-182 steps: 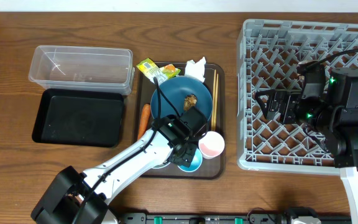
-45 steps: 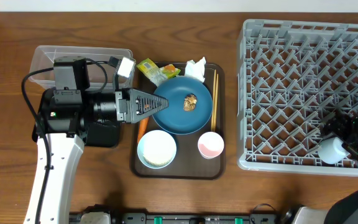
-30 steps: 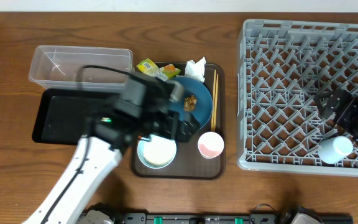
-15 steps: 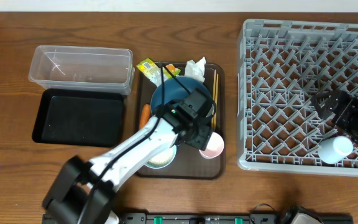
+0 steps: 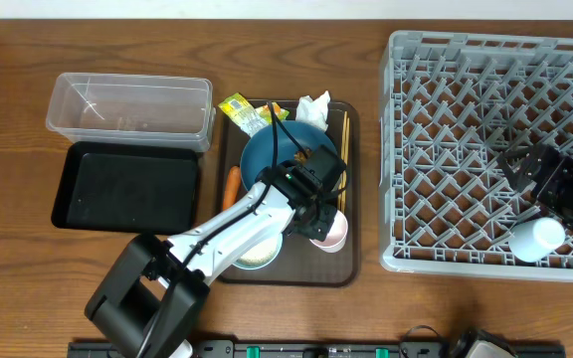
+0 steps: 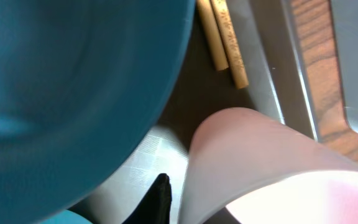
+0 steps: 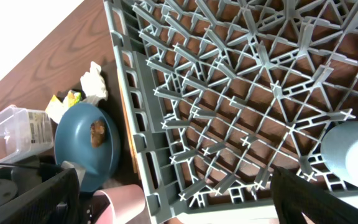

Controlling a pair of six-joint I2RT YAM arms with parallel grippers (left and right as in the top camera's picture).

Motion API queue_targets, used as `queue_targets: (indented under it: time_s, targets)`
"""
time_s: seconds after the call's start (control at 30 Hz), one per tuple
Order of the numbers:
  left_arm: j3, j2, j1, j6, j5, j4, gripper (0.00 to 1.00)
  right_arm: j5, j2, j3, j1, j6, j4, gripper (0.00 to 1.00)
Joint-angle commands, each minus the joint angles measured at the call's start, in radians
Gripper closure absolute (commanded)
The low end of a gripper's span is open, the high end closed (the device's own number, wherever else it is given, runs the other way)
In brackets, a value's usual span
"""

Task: Sort waste into correct bins and load items into the dishwasher rack
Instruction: 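Reach the left gripper down and grasp the pink cup, then lift the pink cup and hand it to the right gripper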

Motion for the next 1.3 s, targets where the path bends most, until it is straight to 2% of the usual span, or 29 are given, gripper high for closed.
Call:
queue_targets:
  time_s: [0.0, 0.07, 0.3, 0.4, 0.47, 0.53, 0.73, 0.83, 0.9, 1.1, 1.27]
  targets:
    - [0.014, -0.068, -0.003, -0.006, 0.039, -0.003, 0.9, 0.0, 0.0, 0.004, 0.005, -0.015, -0.001, 0.1]
    - [0.014, -0.121, 0.001, -0.01, 0.038, -0.008, 0.94, 0.0, 0.0, 0.004, 0.005, -0.015, -0.001, 0.1]
    - [0.014, -0.359, 0.094, -0.031, 0.055, -0.042, 0.94, -0.005, 0.0, 0.004, 0.005, -0.026, -0.005, 0.12]
    - [0.014, -0.453, 0.193, -0.034, 0.161, -0.045, 0.94, -0.106, 0.0, 0.004, 0.006, -0.117, -0.009, 0.14]
    - [0.014, -0.503, 0.291, -0.029, 0.308, -0.039, 0.94, -0.249, 0.0, 0.004, 0.024, -0.235, -0.014, 0.15]
    - [0.014, -0.525, 0.391, -0.01, 0.511, -0.014, 0.94, -0.366, 0.0, 0.004, 0.057, -0.295, -0.016, 0.15]
    - [0.013, -0.492, 0.598, -0.013, 1.184, 0.169, 0.94, -0.633, 0.0, 0.004, 0.255, -0.302, 0.064, 0.17]
    - [0.013, -0.472, 0.623, -0.074, 1.352, 0.268, 0.94, -0.682, 0.0, 0.004, 0.392, -0.298, 0.143, 0.17]
    - [0.013, -0.467, 0.623, -0.117, 1.371, 0.296, 0.94, -0.689, 0.0, 0.004, 0.49, -0.297, 0.208, 0.17]
    - [0.013, -0.467, 0.623, -0.137, 1.372, 0.296, 0.94, -0.645, 0.005, 0.004, 0.729, -0.225, 0.445, 0.16]
    - [0.013, -0.469, 0.623, -0.166, 1.372, 0.297, 0.94, -0.565, 0.034, 0.004, 0.827, -0.185, 0.524, 0.16]
